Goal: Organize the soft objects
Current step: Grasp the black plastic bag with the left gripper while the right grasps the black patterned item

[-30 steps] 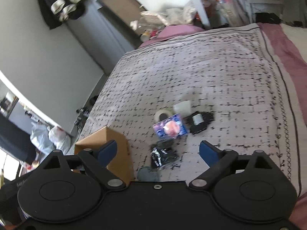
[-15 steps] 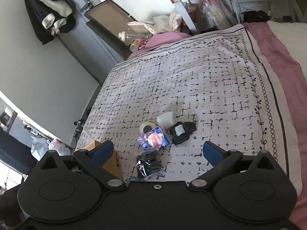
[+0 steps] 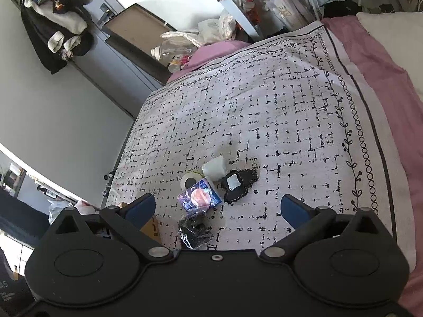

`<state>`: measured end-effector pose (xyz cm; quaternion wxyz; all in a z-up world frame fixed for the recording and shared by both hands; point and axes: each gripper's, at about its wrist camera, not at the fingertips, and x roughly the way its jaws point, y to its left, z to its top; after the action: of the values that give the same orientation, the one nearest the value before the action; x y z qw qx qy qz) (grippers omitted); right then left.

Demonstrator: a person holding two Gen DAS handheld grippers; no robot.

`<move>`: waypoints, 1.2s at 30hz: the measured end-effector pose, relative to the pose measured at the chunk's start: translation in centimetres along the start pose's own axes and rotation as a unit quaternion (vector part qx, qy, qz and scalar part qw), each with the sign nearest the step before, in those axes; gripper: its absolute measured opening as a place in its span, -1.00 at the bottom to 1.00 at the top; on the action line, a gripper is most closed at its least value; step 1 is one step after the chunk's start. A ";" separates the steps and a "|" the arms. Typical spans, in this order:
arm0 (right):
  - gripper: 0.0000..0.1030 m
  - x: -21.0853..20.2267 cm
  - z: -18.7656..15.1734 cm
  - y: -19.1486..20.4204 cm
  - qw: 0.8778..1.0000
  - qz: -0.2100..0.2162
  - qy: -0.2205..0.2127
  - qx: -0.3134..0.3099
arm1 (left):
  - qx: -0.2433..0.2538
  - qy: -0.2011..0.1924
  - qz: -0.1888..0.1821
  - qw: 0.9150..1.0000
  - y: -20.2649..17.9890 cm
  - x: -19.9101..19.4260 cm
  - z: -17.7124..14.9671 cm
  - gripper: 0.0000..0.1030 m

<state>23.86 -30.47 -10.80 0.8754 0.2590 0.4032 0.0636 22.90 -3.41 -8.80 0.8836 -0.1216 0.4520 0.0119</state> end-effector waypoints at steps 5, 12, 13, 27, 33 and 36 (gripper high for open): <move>0.98 0.8 0.2 -0.5 1.000 0.004 0.008 -0.003 | -0.003 0.008 0.004 1.000 -1.0 1.8 -0.4 0.78; 0.98 2.8 0.7 -1.0 1.000 0.011 0.024 -0.011 | -0.008 0.012 0.004 1.000 -2.1 4.7 -0.7 0.77; 0.98 3.1 0.8 -1.2 1.000 0.014 0.024 -0.009 | -0.010 0.014 0.003 1.000 -2.2 5.1 -0.7 0.77; 0.52 8.4 1.8 -3.4 0.997 0.030 0.059 0.045 | -0.032 0.038 0.027 0.998 -2.6 11.6 -1.3 0.62; 0.36 11.3 2.0 -3.8 0.995 0.022 0.080 0.058 | -0.030 0.058 0.026 0.998 -2.4 13.8 -1.2 0.18; 0.26 13.0 2.0 -4.0 0.993 0.018 0.093 0.065 | -0.035 0.066 0.033 0.997 -2.1 14.5 -0.9 -0.07</move>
<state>33.57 -30.57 -20.47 0.8139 0.3158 0.4816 0.0770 31.03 -6.97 -20.53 0.8462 -0.1377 0.5125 0.0481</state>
